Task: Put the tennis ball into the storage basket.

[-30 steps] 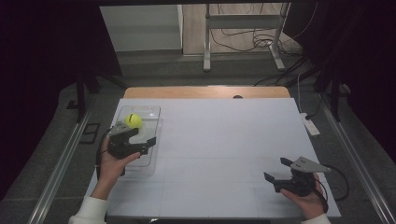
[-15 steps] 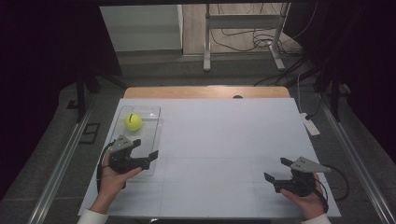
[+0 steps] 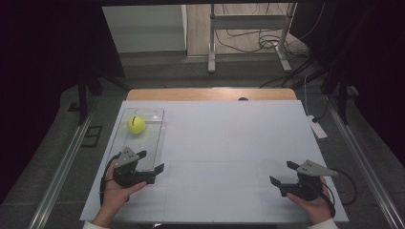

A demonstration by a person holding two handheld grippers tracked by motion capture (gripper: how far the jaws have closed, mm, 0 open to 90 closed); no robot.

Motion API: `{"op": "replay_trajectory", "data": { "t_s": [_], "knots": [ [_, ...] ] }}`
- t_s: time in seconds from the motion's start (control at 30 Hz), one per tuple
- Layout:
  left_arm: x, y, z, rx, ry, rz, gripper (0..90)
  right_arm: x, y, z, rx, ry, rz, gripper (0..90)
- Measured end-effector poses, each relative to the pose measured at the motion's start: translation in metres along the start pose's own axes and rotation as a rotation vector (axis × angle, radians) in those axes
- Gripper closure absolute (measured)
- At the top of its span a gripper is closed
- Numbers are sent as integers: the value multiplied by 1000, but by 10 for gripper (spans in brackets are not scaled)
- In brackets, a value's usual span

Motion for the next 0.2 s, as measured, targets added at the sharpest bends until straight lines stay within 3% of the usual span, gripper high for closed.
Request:
{"op": "replay_trajectory", "data": {
  "t_s": [0.2],
  "knots": [
    [-2,3,1,9,6,1,140,-1,0,0,-1,1,-1,114]
  ]
}}
Point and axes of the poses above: each handheld gripper's, and its own axes: y roughly forward along the jaws, z roughly out of its underside, x roughly to its left, the point moved 1 cm from there along y, roughly forward along the jaws, and after that the axes turned 3 degrees about -z, right-handed, at the moved point
